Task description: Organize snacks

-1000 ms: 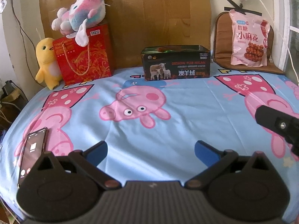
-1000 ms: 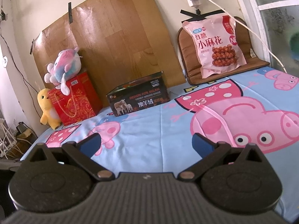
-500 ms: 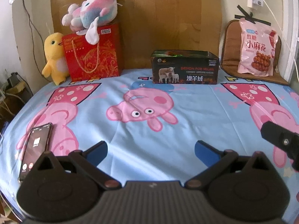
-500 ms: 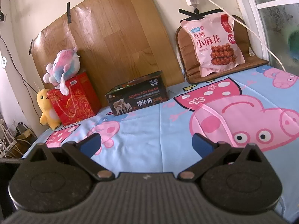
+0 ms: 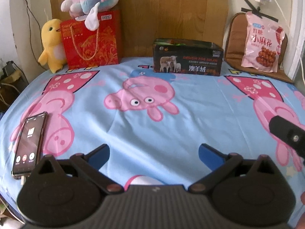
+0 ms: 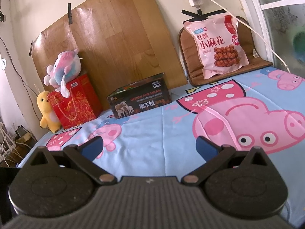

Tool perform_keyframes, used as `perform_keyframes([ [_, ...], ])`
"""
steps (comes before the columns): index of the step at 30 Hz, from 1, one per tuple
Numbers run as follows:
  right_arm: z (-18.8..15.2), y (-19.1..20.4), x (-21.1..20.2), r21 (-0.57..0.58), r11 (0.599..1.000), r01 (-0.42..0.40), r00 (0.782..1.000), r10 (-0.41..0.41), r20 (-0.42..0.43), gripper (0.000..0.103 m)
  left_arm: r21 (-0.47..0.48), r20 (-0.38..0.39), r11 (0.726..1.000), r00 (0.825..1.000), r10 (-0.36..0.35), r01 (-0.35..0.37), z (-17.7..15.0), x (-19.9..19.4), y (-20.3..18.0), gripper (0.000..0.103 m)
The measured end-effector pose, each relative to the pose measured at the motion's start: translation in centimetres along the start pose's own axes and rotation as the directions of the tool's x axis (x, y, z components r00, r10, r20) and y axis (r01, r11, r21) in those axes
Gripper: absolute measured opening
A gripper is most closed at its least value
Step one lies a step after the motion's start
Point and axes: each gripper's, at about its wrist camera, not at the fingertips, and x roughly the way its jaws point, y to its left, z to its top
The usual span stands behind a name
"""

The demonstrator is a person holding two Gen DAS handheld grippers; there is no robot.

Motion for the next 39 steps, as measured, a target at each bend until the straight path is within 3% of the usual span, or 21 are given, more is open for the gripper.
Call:
perform_keyframes([
  [11, 0.0, -0.1, -0.1, 0.0, 1.0, -0.003, 1.0, 0.003, 0.001, 0.103, 0.0, 0.004, 1.0, 1.0, 0.011, -0.011, -0.1, -0.1, -0.2, 0.103],
  [18, -0.1, 0.0, -0.1, 0.0, 1.0, -0.001, 1.0, 0.001, 0.005, 0.103, 0.015, 0.037, 0.998, 0.998, 0.053, -0.053, -0.1, -0.4, -0.3, 0.103],
  [25, 0.2, 0.1, -1.1, -0.012, 1.0, 0.012, 0.997, -0.011, 0.078, 0.103, 0.018, 0.07, 0.997, 0.995, 0.076, -0.078, -0.1, -0.8, -0.2, 0.103],
  [31, 0.2, 0.1, -0.9, -0.014, 1.0, 0.014, 0.997, -0.013, 0.072, 0.103, 0.019, 0.077, 0.997, 0.994, 0.075, -0.077, -0.1, -0.9, -0.1, 0.103],
  [39, 0.1, 0.1, -1.0, -0.018, 1.0, 0.014, 0.997, -0.012, 0.079, 0.103, 0.038, 0.164, 0.992, 0.98, 0.111, -0.118, 0.1, -1.9, -0.5, 0.103],
])
